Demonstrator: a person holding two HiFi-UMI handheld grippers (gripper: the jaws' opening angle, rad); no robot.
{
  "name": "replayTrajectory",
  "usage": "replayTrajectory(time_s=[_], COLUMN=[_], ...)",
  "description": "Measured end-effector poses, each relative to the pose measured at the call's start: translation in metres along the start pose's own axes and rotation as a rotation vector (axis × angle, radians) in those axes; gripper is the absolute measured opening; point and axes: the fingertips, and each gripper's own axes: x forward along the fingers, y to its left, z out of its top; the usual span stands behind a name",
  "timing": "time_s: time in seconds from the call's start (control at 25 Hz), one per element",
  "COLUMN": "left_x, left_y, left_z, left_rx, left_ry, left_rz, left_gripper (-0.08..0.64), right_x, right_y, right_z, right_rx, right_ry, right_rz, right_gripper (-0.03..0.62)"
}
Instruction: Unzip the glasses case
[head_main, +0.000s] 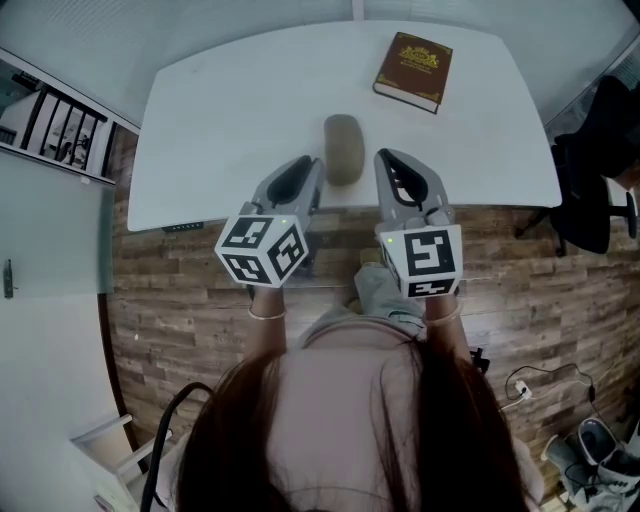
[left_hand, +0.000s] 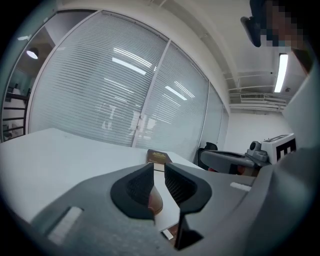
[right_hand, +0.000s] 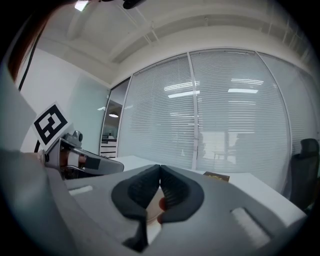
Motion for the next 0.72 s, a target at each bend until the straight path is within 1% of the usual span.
replayTrajectory(time_s=[0.2,0.44,0.72], left_x=[0.019,0.047,0.067], left_y=[0.012,0.028,0.045], left_z=[-0.005,-0.022,-0.043], left_rx=[-0.052,-0.158,-0.219], left_ry=[0.022,0.085,0.149], left_rz=[0.013,0.007,0.032], left_gripper=[0.095,0.132,0.150], right_x=[0.015,0.034,0.050], right_y=[-0.017,-0.037,-0.050], right_z=[-0.001,-0.006,-0.020], right_rx=[0.000,0.012,0.039], right_ry=[-0.002,0.003,0.020], right_rz=[0.006,0.019,0.045], right_gripper=[0.003,0.003,0.003])
